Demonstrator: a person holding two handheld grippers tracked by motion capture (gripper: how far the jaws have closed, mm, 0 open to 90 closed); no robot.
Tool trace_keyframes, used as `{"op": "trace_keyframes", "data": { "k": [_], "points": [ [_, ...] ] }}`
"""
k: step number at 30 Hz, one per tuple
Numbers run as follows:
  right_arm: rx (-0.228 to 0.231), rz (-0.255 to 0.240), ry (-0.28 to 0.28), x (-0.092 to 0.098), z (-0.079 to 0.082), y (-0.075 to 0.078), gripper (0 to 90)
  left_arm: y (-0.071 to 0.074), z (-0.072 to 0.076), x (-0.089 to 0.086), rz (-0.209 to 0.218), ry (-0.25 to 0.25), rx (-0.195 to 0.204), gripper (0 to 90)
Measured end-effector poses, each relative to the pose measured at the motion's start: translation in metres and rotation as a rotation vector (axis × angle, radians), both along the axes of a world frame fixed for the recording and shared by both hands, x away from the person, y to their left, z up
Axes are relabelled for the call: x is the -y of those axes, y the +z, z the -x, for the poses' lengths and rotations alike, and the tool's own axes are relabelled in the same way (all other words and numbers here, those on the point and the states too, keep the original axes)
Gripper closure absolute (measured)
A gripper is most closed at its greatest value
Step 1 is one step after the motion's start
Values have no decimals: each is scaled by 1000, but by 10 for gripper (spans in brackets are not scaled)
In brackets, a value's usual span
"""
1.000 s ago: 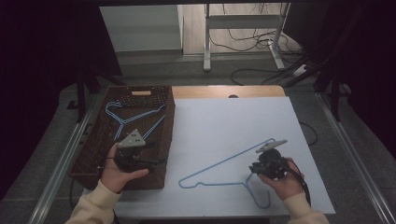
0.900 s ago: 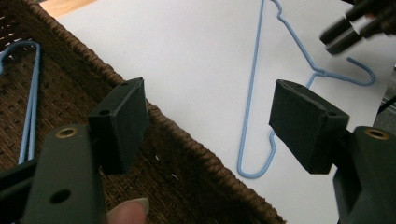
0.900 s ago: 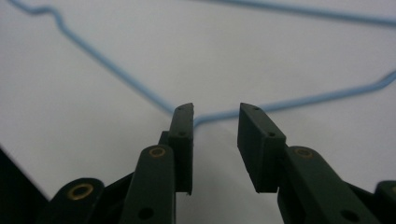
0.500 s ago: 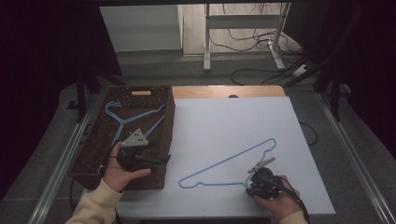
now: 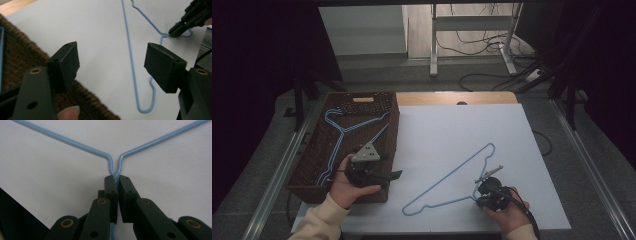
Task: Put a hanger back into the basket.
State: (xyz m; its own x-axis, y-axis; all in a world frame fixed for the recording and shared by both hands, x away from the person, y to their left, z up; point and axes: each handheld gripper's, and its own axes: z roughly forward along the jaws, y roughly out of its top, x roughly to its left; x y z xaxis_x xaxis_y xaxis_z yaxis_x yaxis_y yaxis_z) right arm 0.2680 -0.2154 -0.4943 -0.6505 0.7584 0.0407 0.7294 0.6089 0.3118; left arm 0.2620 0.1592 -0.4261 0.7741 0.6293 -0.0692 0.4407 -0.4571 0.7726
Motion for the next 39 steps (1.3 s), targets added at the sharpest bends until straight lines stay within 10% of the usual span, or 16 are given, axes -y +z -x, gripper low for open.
{"op": "trace_keyframes", "data": {
  "k": [11, 22, 39],
  "points": [
    [21, -14, 16, -4, -9, 17, 861, -13, 8, 66, -79, -128, -38, 276],
    [25, -12, 27, -4, -9, 19, 861, -59, -3, 145, -196, -227, -138, 280],
    [26, -10, 46, -8, -7, 22, 861, -85, -3, 184, -199, -285, -211, 496]
  ]
}}
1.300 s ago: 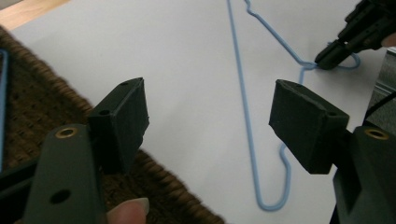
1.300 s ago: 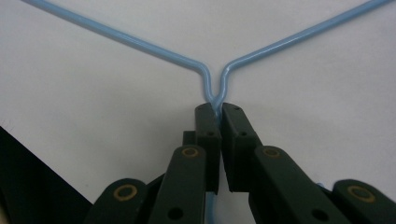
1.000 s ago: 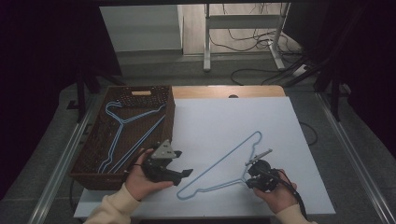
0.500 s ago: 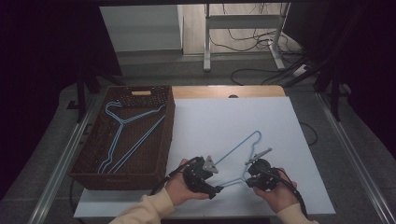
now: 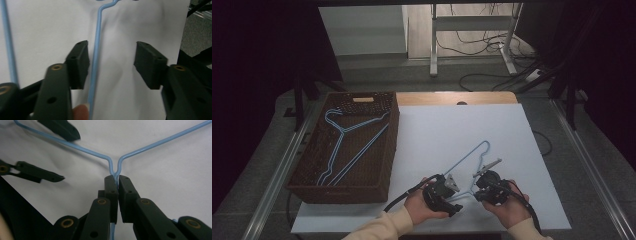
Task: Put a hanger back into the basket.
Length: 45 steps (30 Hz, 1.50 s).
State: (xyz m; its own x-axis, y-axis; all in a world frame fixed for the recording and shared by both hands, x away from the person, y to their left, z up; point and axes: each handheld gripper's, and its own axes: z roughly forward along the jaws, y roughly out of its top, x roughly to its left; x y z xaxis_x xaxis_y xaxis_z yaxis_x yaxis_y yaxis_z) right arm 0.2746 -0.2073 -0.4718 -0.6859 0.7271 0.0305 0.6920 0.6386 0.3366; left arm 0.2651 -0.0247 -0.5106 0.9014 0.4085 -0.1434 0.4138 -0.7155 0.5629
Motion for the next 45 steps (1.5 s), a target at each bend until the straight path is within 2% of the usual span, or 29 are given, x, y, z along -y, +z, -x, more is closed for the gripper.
{"op": "trace_keyframes", "data": {
  "k": [4, 6, 9, 11, 14, 16, 20, 21, 24, 25, 26, 28, 29, 30, 33, 35, 38, 41, 45],
  "points": [
    [-4, 2, 10, 0, 0, 1, 861, -2, -2, 1, -8, 14, 6, 602],
    [-5, -1, 9, 0, 0, 1, 861, -3, -5, 1, -2, 26, -6, 641],
    [-3, -6, 15, -1, 1, 2, 862, -5, -6, 2, -2, 41, -10, 673],
    [-1, -7, 18, -1, 1, 3, 861, -6, -8, 2, -18, 38, -5, 707],
    [7, -9, 21, -2, 2, 3, 861, -6, -10, 2, -5, 72, -18, 794],
    [8, -12, 22, -2, 2, 4, 860, -6, -12, 1, 0, 75, -36, 816],
    [23, -32, 29, -1, 2, 7, 853, -3, -12, -1, -2, 65, -29, 837],
    [41, -46, 33, 1, 2, 8, 838, -2, -12, -1, 5, 67, -29, 843],
    [111, -182, 15, 11, 0, 20, 630, 1, -12, -3, 14, 81, -24, 856],
    [111, -182, 15, 11, 0, 20, 630, 2, -12, -4, 25, 93, -26, 857],
    [190, -260, -13, 21, 0, 31, 546, 4, -13, -7, 29, 96, -26, 857],
    [251, -358, -46, 33, -1, 41, 481, 10, -13, -12, 44, 106, -17, 857],
    [286, -393, -70, 40, -1, 46, 441, 16, -15, -19, 64, 120, -8, 858],
    [310, -418, -89, 46, -1, 50, 430, 16, -15, -19, 64, 120, -8, 858],
    [355, -482, -114, 62, -2, 56, 439, 29, -18, -33, 100, 160, 6, 858],
    [369, -506, -125, 70, -3, 55, 437, 32, -19, -37, 106, 166, 6, 857],
    [379, -513, -126, 76, -3, 53, 422, 38, -21, -50, 113, 192, 19, 858],
    [383, -510, -125, 79, -4, 51, 399, 42, -24, -59, 125, 209, 25, 859],
    [371, -496, -130, 81, -7, 45, 372, 51, -26, -70, 164, 236, 30, 860]
  ]
}}
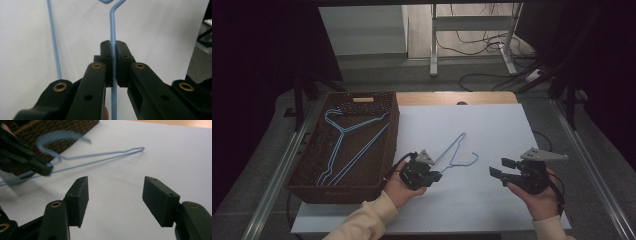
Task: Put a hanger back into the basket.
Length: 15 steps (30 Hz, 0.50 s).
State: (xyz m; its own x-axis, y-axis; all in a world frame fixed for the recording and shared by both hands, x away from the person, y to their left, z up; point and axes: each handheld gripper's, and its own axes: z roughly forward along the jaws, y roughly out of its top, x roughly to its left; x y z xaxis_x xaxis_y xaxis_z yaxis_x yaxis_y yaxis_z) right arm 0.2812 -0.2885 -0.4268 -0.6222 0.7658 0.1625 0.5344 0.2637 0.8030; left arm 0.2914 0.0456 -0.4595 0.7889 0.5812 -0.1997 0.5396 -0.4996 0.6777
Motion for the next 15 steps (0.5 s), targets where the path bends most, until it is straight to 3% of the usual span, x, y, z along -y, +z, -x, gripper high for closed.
{"op": "trace_keyframes", "data": {
  "k": [9, 15],
  "points": [
    [-64, 54, 7, -1, -8, -22, 351, 31, -3, -23, 38, 28, 60, 861],
    [-77, 89, 21, -6, -9, -27, 349, 45, 0, -35, 84, 33, 75, 861]
  ]
}}
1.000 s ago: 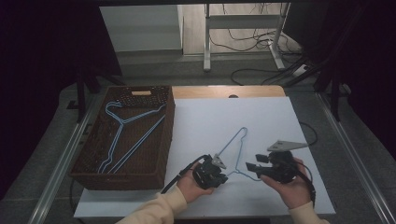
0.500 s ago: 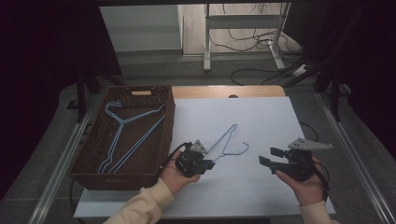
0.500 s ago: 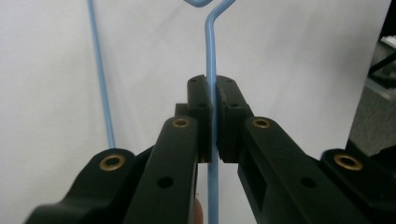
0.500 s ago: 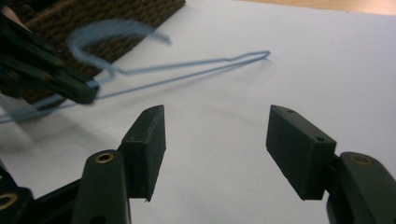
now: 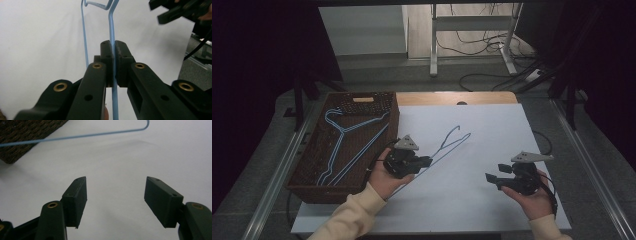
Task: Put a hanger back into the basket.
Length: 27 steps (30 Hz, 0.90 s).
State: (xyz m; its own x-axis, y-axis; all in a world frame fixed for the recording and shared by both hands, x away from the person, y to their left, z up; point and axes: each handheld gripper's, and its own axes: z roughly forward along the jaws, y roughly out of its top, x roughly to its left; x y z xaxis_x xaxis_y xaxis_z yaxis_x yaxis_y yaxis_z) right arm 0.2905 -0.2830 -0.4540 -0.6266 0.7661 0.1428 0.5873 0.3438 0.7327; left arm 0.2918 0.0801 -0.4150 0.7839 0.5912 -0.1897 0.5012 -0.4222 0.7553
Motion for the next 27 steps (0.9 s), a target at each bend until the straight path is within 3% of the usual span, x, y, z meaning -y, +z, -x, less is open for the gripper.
{"op": "trace_keyframes", "data": {
  "k": [7, 9, 15, 27],
  "points": [
    [-9, 34, 12, -4, -1, -5, 348, 25, 5, -19, 65, 9, 43, 861],
    [-12, 39, 17, -4, -1, -7, 346, 37, 5, -32, 90, 21, 67, 861],
    [-17, 58, 17, -6, -2, -11, 321, 57, 5, -60, 127, 50, 107, 861],
    [-25, 81, 23, -10, -7, -18, 290, 65, -1, -113, 168, 131, 128, 861]
  ]
}}
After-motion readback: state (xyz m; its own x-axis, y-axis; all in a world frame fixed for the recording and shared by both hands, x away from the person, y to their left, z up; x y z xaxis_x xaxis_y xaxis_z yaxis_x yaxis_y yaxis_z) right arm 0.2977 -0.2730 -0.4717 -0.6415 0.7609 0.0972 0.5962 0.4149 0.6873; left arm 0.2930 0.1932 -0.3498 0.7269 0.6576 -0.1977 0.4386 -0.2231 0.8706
